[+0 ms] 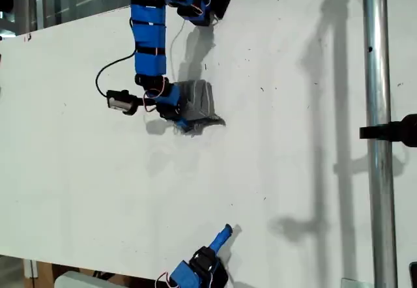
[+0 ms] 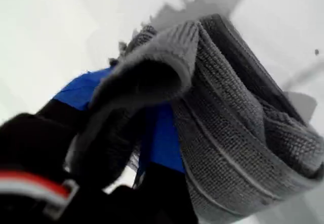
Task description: Grasp corners of a towel and fold twice.
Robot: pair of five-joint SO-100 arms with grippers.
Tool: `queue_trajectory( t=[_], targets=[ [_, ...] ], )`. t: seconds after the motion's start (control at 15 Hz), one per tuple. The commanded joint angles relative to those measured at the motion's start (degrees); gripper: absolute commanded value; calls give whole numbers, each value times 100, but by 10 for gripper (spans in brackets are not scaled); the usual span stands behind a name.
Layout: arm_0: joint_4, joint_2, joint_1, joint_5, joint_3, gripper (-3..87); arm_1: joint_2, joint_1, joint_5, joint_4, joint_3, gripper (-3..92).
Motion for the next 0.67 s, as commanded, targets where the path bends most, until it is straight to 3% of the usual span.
queue_trajectory(
  t=[0.0,0.27,0.33,0.47,0.6],
  targets=[
    [9,26,-70,-62,-18,228,246,26,-141,-35,-826,226],
    [9,26,-123,-105,114,225,1775,861,-448,853,-536,176],
    [9,26,-132,-167,211,224,2558,1081,-686,853,53,163],
    [-53,26,-299,-202,439,222,4438,1433,-721,1125,1784,-3],
    [-132,26,-624,-598,765,220,6539,1406,-141,1397,3797,-3]
  ],
)
